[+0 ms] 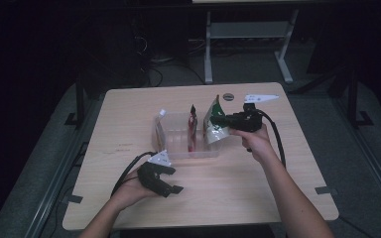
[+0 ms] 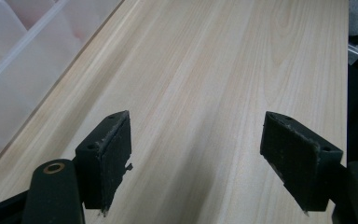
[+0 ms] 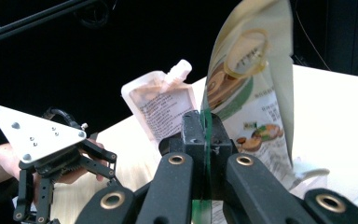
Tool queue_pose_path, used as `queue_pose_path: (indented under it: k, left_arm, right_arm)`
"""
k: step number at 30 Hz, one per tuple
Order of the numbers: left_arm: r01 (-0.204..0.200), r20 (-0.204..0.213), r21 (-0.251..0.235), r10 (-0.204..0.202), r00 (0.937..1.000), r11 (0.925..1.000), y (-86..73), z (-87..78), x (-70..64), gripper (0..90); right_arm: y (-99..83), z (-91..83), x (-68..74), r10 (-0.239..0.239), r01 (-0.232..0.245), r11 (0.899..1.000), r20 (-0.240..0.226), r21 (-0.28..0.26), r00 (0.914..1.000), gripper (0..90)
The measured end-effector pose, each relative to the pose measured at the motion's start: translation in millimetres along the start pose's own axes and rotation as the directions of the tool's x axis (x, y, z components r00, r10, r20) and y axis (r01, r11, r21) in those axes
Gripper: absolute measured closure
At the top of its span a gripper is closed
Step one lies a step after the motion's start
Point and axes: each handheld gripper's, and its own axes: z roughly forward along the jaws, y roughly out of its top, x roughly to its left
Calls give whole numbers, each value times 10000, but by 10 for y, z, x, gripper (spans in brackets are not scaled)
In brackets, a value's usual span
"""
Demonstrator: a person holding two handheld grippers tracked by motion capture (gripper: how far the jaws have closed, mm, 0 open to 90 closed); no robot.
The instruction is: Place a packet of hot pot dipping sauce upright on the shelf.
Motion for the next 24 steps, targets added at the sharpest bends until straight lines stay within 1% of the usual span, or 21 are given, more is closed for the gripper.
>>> queue_pose_path:
  k: [2,3,7,8,12,15,17,18,19,21,22,24]
  left_arm:
    - [-1,14,44,1,10000,10000,0,3,-5,243]
    - [-55,0,73,55,10000,10000,1,4,-3,243]
    - [7,11,69,-7,10000,10000,1,11,-13,243]
    - [-75,-9,109,75,10000,9999,1,9,-10,243]
    - [-207,-50,316,208,9998,9993,1,2,-14,243]
    - [-245,-30,305,246,9997,9992,-2,7,-21,242]
    - [-260,-8,301,260,9997,9992,-1,10,-20,241]
    - [-238,-7,293,239,9997,9993,-1,11,-19,241]
    - [-216,-6,263,217,9998,9994,-3,14,-17,241]
    - [-222,-2,295,222,9998,9993,1,9,-12,240]
    - [-158,16,176,158,9999,9997,-1,16,-11,241]
    - [-147,35,95,147,9999,9998,4,15,1,241]
  right_arm:
    - [-19,24,-12,-58,57,9999,103,137,9999,900]
    - [-28,32,-15,-14,12,9998,121,181,9999,900]
    - [-82,73,-50,55,-62,9994,187,355,9998,900]
    - [-92,83,-58,43,-51,9992,204,396,9998,900]
    - [-102,102,-72,105,-111,9993,176,361,9998,900]
    - [-106,111,-76,134,-142,9993,221,351,9997,893]
    - [-99,103,-73,126,-131,9997,235,227,9996,817]
    - [-91,96,-70,103,-109,9997,323,203,9994,783]
    - [-84,83,-64,104,-111,9997,346,195,9993,776]
    - [-77,56,-49,60,-70,9996,351,276,9994,730]
    - [-76,51,-42,26,-38,9995,370,306,9993,704]
    - [-70,38,-17,-94,76,9992,463,393,9989,660]
